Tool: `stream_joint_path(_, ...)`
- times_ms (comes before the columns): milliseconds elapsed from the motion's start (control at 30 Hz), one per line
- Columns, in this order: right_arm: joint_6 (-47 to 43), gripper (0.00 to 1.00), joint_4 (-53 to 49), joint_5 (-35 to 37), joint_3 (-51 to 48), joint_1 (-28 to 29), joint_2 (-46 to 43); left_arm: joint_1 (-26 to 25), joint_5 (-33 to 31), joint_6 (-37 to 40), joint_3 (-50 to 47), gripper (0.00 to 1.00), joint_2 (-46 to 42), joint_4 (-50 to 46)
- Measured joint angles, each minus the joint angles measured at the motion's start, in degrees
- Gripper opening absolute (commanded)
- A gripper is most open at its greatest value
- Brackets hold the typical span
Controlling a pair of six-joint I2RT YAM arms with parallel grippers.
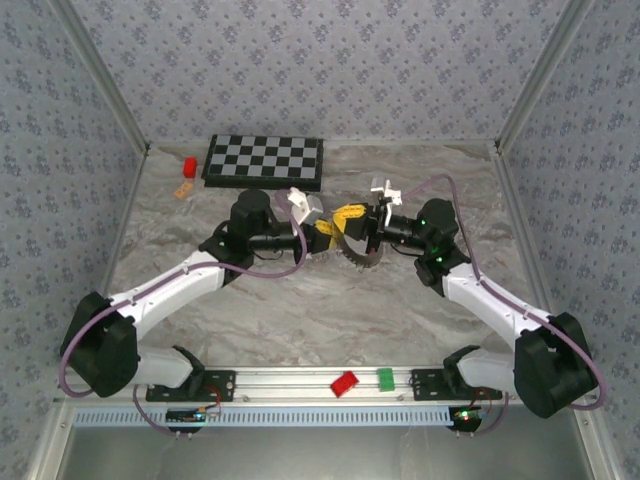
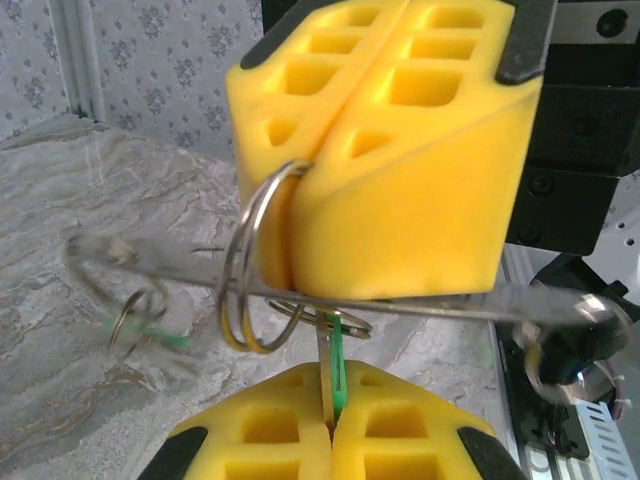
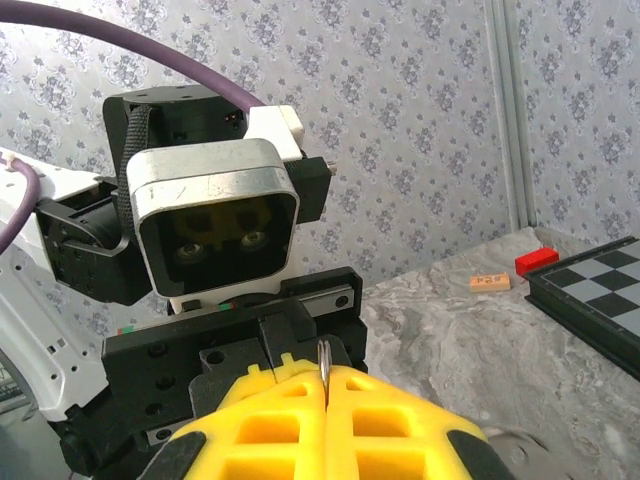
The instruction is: Put the keys on the keyring
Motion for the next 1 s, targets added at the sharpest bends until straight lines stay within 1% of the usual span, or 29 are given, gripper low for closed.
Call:
stream_joint_path(33,0.02,0.00,-0.02,-0.13,-0.07,0.00,0.02,0.00,0.02,0.22,0.02,0.00,0.00,-0.39)
stream_joint_path(100,0.24,0.00,0.00,-0.15,-0.17,-0.02,0.07,0.00,0.00,0.63,0.09,0.03,0.00,-1.14)
stream_joint_path(167,0.39,0.00,-0.02,-0.17,-0.17,-0.02,0.07,0.00,-0.07,1.07,0.09,0.12,-0.02,-1.42)
stream_joint_path(200,0.39,0.00,0.00,-0.17,-0.17,-0.07,0.09,0.00,-0.15,1.33,0.09,0.14,-0.09,-1.57)
stream_joint_path(267,0.42,0.00,0.33,-0.11,-0.17,-0.07,0.11,-0.13,-0.24,1.44,0.09,0.05,-0.37,-2.73)
stream_joint_path(333,0.42,0.00,0.44,-0.13,-0.22,-0.24,0.11,-0.11,-0.79,1.81,0.07,0.05,-0.87,-3.43)
stream_joint_path(433,0.44,0.00,0.83,-0.11,-0.22,-0.46,0.17,-0.04,-1.81,1.90,-0.50,0.00,-2.38,-3.74)
stream_joint_path(633,0.44,0.00,0.92,-0.15,-0.28,-0.55,0.17,1.27,-3.69,1.90,-2.05,0.00,-5.55,-3.89)
stream_joint_path(833,0.44,0.00,0.92,-0.22,-0.28,-0.52,0.17,2.91,-4.63,1.90,-2.10,0.00,-6.49,-4.02)
stream_joint_path(1000,0.37,0.00,0.81,-0.61,-0.28,-0.46,0.17,3.08,-4.59,2.21,-2.08,0.00,-6.80,-4.63)
